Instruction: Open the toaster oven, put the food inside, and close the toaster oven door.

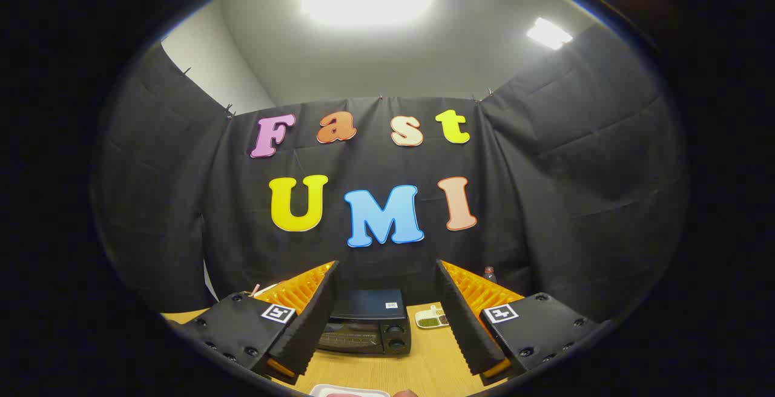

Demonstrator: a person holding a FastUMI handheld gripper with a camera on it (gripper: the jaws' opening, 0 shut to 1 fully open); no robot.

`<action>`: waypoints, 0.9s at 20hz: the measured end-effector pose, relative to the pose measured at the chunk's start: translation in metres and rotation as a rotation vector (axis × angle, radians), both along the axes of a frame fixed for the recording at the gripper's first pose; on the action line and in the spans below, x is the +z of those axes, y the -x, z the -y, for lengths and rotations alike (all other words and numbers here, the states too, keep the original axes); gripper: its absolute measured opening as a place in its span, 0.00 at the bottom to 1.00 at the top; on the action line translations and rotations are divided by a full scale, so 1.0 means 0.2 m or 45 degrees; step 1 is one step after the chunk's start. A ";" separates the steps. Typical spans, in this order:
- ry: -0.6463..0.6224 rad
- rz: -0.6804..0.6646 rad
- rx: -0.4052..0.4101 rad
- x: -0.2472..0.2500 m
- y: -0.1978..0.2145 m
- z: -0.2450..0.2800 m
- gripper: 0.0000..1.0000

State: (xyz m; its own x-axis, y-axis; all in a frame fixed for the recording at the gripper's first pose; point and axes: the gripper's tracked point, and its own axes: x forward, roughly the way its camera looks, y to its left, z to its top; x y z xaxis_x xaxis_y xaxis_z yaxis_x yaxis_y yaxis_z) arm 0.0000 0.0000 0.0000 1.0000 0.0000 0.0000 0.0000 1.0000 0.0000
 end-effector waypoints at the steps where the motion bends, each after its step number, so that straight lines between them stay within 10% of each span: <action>1: 0.004 -0.001 -0.001 0.00 0.00 0.00 0.97; 18: -0.007 -0.066 0.076 -0.21 -0.34 -0.32 0.97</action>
State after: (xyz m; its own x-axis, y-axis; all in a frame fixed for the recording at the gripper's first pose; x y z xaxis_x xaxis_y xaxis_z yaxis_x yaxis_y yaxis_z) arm 0.0683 0.0641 -0.0423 0.9969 0.0600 -0.0516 -0.0597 0.9982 0.0068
